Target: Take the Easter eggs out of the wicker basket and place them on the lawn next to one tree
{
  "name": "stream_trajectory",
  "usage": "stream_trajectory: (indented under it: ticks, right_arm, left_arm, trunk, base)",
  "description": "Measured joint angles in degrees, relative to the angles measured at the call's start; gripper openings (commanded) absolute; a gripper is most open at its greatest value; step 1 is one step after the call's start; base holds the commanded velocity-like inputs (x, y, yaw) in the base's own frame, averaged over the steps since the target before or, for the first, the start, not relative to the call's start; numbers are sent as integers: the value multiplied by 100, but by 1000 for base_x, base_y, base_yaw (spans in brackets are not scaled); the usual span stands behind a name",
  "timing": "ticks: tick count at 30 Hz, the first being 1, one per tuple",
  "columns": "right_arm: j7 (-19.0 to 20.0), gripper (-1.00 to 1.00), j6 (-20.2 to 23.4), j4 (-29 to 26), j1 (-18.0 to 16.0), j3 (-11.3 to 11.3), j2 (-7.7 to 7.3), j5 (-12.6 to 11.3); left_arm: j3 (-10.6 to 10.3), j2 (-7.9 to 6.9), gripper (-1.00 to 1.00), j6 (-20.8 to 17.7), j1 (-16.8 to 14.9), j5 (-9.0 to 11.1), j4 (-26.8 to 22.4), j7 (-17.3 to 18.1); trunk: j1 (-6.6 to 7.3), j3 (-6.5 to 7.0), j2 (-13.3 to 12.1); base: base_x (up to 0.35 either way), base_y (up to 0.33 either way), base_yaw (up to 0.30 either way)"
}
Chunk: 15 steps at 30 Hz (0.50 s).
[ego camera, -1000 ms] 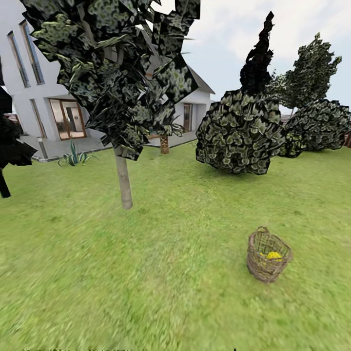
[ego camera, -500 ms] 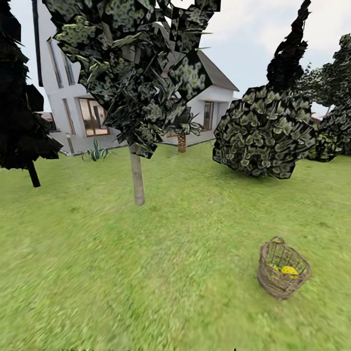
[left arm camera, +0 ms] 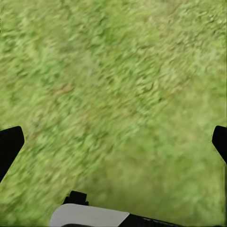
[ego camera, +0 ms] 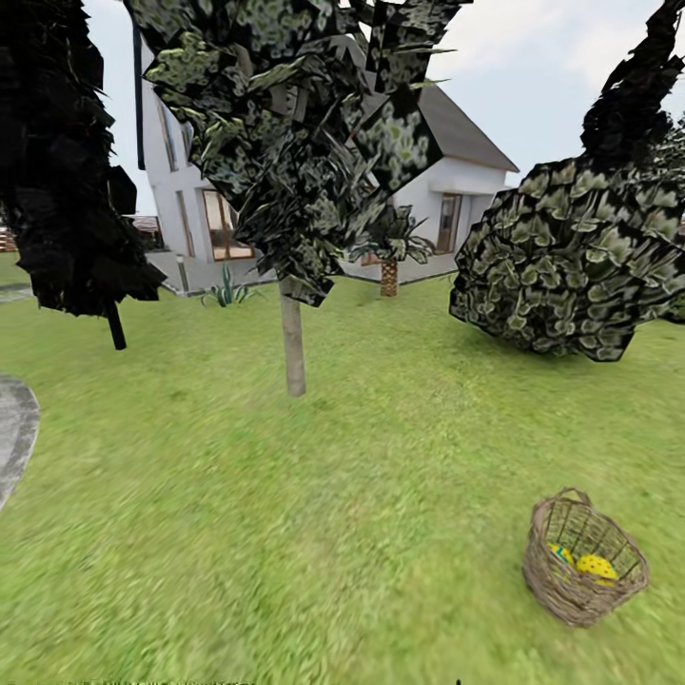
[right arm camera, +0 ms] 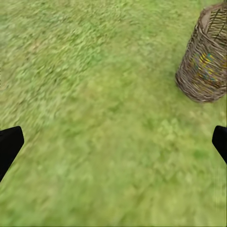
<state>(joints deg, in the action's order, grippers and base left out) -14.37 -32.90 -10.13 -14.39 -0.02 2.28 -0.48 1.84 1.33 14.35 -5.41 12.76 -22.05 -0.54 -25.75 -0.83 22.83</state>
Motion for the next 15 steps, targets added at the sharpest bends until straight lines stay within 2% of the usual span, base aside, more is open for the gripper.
stream_trajectory:
  ticks: [5, 7, 9, 15]
  right_arm:
    - [0, 100, -6, 0, 1, 3, -3, 0]
    - [0, 100, -7, -1, 1, 5, -6, 3]
    - [0, 100, -8, -2, 2, 7, -8, 6]
    - [0, 100, -8, -3, 2, 8, -11, 8]
  left_arm:
    - [0, 0, 100, 0, 0, 0, 0, 1]
    - [0, 0, 100, 0, 0, 0, 1, 2]
    - [0, 1, 100, 1, -1, -1, 3, 0]
    - [0, -1, 100, 1, -2, -1, 3, 3]
  trunk:
    - [0, -16, -1]
    - [0, -21, -2]
    - [0, -21, -1]
    - [0, 8, 2]
  base:
    - [98, -325, 220]
    - [98, -325, 85]
    - [98, -325, -28]
    - [97, -325, -155]
